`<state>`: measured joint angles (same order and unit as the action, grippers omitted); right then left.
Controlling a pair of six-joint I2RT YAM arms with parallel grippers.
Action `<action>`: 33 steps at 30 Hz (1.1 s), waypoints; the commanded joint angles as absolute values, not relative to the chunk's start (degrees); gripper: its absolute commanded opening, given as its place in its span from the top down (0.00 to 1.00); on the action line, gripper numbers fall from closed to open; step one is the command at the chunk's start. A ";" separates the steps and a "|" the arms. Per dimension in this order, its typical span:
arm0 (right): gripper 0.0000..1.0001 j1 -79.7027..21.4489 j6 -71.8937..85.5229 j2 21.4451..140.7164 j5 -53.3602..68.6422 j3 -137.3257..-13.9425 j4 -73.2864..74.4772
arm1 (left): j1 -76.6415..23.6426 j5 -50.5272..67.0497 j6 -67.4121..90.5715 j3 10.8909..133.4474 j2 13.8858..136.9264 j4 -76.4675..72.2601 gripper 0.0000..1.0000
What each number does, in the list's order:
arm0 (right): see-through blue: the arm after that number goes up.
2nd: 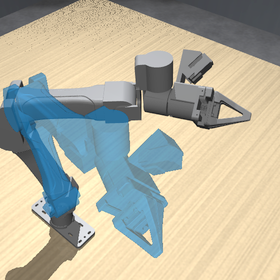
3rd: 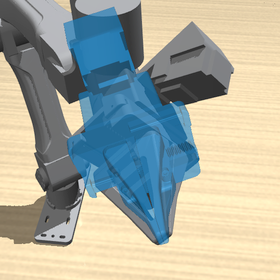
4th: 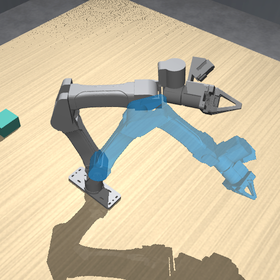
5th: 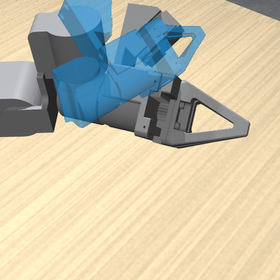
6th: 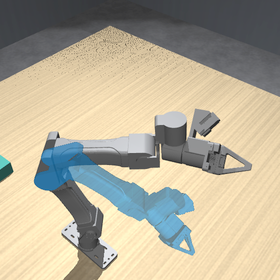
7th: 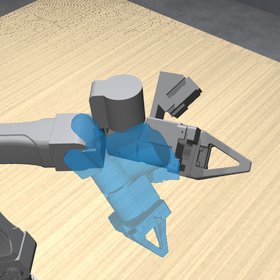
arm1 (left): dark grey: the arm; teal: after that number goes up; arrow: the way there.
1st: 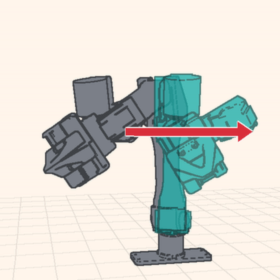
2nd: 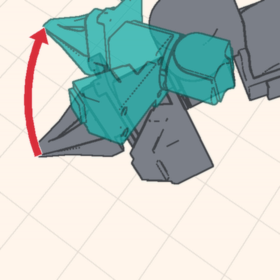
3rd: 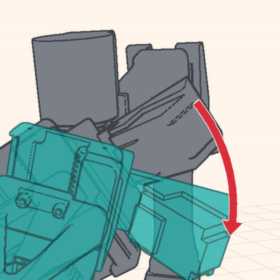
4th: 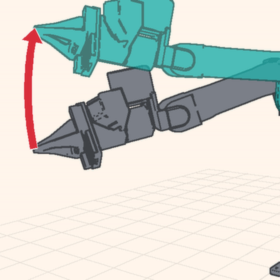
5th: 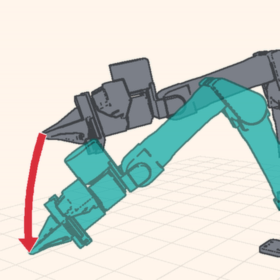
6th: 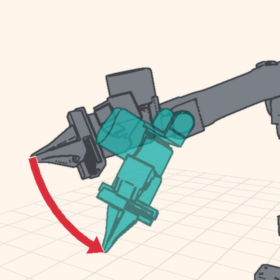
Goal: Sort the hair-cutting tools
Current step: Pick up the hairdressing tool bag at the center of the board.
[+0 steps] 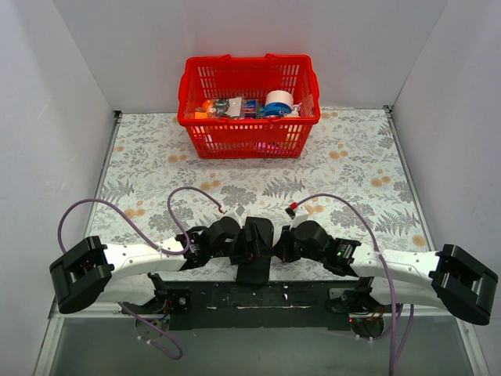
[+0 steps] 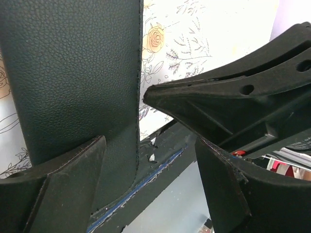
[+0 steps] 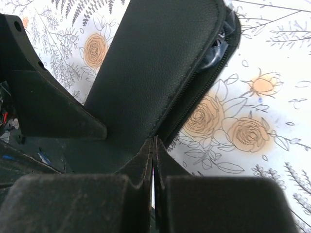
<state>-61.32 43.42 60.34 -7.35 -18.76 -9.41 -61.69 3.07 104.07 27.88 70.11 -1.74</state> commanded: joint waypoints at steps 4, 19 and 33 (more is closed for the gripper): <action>0.99 -63.46 45.53 64.07 -6.06 -19.77 -19.43 | -62.05 1.76 104.76 24.96 69.17 2.99 0.25; 0.99 -64.86 45.97 63.28 -7.65 -19.87 -21.09 | -62.05 2.29 105.03 24.61 70.31 1.49 0.25; 0.99 -65.48 45.97 69.52 -8.61 -18.45 -23.03 | -62.05 -10.27 105.12 32.95 60.21 25.46 0.25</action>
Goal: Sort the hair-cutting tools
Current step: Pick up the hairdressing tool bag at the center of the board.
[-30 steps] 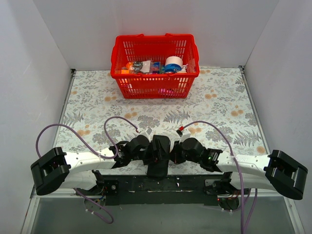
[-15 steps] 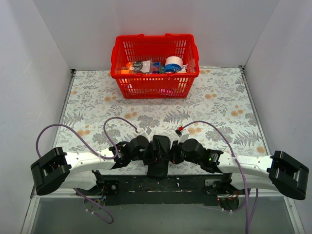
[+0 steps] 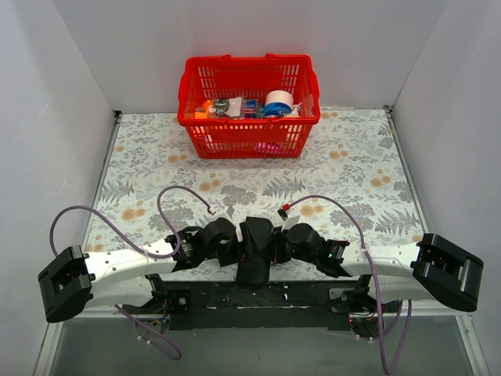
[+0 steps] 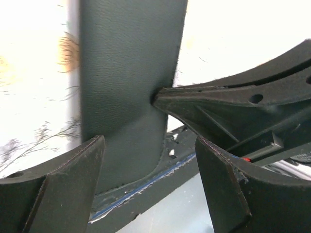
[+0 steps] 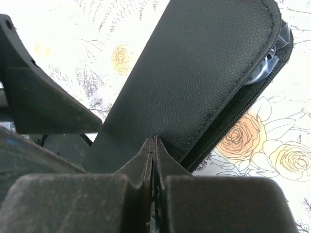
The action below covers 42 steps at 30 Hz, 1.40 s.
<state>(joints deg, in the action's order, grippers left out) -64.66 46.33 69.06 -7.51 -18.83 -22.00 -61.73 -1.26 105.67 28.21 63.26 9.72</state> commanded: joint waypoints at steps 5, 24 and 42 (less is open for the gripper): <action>0.99 -65.74 44.91 68.82 -9.58 -18.81 -21.71 | -61.96 -15.73 106.43 34.20 57.32 36.30 0.24; 0.99 -65.74 44.39 61.35 -11.78 -14.68 -14.50 | -61.96 -8.70 106.17 14.15 57.13 0.89 0.23; 0.99 -65.74 45.00 61.88 -12.04 -12.31 -14.76 | -61.88 -5.71 106.52 10.46 68.90 -13.97 0.23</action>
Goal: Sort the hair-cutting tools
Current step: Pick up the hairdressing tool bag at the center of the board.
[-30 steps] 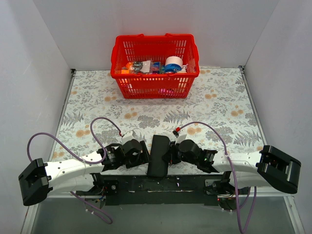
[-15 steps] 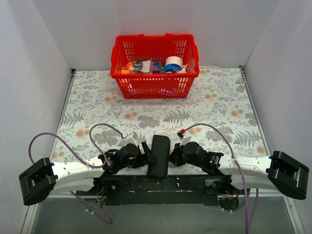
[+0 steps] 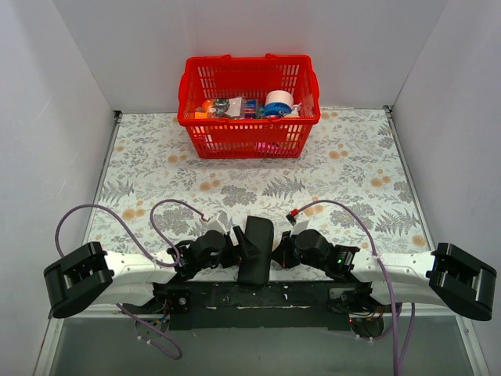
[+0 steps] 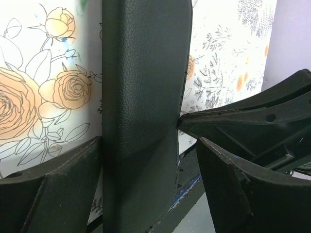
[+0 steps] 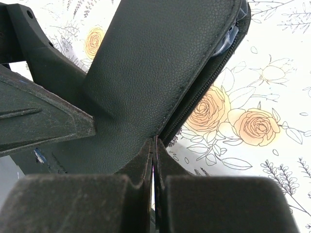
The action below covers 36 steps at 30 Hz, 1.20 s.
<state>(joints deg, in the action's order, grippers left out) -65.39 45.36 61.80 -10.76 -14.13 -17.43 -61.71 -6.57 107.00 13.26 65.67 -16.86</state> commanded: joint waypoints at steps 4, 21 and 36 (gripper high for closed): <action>0.99 -65.74 45.00 61.88 -12.13 -11.95 -14.85 | -61.96 -5.10 106.44 9.76 71.45 -17.91 0.23; 0.99 -65.74 42.81 60.56 -13.18 -12.56 -11.17 | -61.87 -5.18 104.24 11.68 74.00 -20.14 1.00; 0.63 -65.83 25.15 50.89 -19.24 -30.66 12.56 | -59.85 -26.96 94.75 41.29 76.45 4.38 1.00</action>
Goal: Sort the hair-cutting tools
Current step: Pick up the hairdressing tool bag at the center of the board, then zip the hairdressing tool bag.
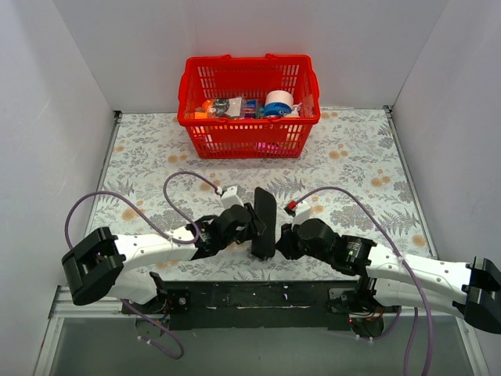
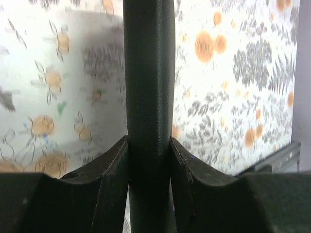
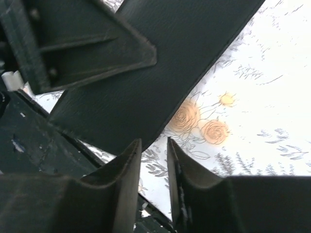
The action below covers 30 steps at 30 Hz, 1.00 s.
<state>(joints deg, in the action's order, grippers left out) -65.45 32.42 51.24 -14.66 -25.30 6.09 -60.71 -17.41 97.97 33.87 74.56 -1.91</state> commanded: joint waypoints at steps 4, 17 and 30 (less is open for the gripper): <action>0.62 -65.92 20.31 51.76 -23.72 -35.41 15.28 | -59.77 -33.30 91.94 48.77 77.70 6.50 1.00; 0.62 -65.92 -2.96 50.72 -33.22 -37.90 -4.36 | -59.77 -48.67 76.58 54.76 72.69 -3.15 1.00; 0.30 -65.83 -15.82 54.40 -23.03 -38.41 -24.43 | -59.94 -50.72 49.42 53.44 72.33 -36.35 1.00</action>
<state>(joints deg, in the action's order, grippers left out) -65.65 -12.12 53.19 -27.18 -36.53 -16.91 -59.83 -49.32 61.91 53.06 75.48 -17.80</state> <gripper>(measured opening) 0.883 0.314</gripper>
